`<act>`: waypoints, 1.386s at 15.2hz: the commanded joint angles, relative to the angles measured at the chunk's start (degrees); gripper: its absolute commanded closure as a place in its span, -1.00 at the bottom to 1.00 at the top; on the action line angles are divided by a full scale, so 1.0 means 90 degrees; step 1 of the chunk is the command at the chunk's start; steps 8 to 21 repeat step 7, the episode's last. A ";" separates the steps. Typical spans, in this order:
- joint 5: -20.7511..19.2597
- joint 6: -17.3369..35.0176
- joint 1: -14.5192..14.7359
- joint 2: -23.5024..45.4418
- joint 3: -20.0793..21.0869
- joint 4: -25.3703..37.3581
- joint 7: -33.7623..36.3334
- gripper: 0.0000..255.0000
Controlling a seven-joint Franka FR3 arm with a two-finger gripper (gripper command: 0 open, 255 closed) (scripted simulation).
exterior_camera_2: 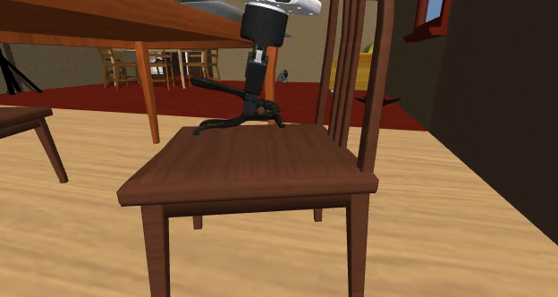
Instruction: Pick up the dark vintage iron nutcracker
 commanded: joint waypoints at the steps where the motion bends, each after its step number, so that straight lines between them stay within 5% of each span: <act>1: 0.0015 -0.0175 -0.0011 -0.0039 -0.0012 0.0143 0.0004 1.00; 21: 0.0057 -0.0527 -0.0029 -0.0132 -0.0037 0.0426 0.0013 1.00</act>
